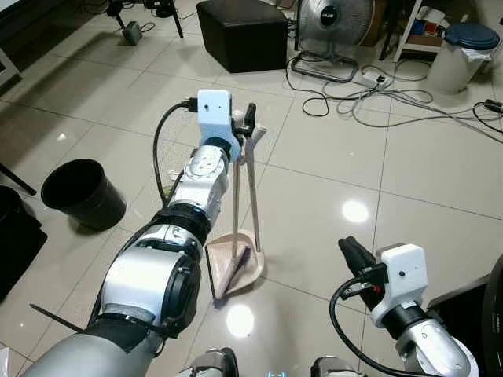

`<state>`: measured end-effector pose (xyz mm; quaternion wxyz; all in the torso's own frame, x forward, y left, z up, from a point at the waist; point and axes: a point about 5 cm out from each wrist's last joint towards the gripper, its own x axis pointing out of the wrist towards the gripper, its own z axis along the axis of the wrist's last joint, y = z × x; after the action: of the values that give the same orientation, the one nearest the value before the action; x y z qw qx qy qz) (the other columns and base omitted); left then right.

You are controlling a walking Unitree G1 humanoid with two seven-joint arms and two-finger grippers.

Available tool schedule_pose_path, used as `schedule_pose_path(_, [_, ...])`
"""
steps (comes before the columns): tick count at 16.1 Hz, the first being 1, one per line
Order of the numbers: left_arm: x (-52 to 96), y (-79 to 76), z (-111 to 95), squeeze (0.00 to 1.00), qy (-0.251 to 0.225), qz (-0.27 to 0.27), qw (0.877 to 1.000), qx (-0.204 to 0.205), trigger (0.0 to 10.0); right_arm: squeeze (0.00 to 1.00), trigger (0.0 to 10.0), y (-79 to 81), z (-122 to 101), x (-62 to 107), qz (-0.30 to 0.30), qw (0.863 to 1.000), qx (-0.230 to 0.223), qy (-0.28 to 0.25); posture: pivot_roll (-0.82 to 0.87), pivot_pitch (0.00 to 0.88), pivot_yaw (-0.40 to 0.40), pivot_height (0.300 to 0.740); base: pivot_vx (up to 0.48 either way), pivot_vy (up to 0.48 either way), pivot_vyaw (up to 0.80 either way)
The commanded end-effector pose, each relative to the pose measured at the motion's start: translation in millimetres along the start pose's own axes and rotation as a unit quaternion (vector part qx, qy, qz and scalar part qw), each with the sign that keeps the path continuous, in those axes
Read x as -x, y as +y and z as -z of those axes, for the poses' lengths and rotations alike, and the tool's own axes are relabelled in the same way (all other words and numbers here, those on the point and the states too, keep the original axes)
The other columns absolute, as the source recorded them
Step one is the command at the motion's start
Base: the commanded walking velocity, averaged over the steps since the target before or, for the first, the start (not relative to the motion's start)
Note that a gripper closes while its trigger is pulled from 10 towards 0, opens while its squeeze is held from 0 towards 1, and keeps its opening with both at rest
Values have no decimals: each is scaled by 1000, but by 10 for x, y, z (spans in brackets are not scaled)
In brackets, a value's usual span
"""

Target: Sweep floor

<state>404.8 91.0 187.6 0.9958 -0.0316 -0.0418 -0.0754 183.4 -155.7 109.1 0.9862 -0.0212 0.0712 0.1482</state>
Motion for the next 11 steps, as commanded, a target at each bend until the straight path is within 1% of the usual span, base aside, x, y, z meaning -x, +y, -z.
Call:
schedule_pose_path(1, [-42, 17, -114, 1000, -13, -11, 1000, -9, 10000, 0, 10000, 29, -8, 6, -11, 1000, -9, 2, -197, 171, 94, 740, 0, 0, 0])
schedule_pose_path(2, [-49, 0, -109, 1000, -6, -14, 1000, -13, 10000, 0, 10000, 34, -8, 1, -13, 1000, -9, 2, -197, 171, 94, 740, 0, 0, 0])
schedule_pose_path(3, [-58, -27, -110, 918, 1, -14, 1000, -19, 10000, 0, 10000, 41, -10, -4, -15, 1000, -11, 1, -196, 172, 93, 740, 0, 0, 0])
schedule_pose_path(4, [-80, -78, -125, 0, 14, -12, 1000, -16, 10000, 0, 10000, 63, -16, -16, -20, 1000, -12, 1, -195, 177, 95, 740, 0, 0, 0])
schedule_pose_path(6, [-98, -119, -146, 0, 21, -9, 1000, -15, 10000, 0, 10000, 80, -21, -13, -22, 1000, -13, 0, -196, 185, 102, 740, 0, 0, 0])
schedule_pose_path(7, [-110, -137, -165, 0, 26, -10, 999, -22, 10000, 0, 10000, 91, -23, 1, -23, 1000, -14, 1, -197, 188, 107, 740, 0, 0, 0])
schedule_pose_path(8, [-122, -127, -186, 0, 30, -18, 999, -29, 10000, 0, 10000, 102, -18, 21, -25, 1000, -15, 2, -197, 196, 115, 740, 0, 0, 0])
schedule_pose_path(11, [-148, -49, -254, 0, 32, -41, 998, -23, 10000, 0, 10000, 128, 1, 62, -24, 999, -20, 7, -196, 209, 124, 740, 0, 0, 0])
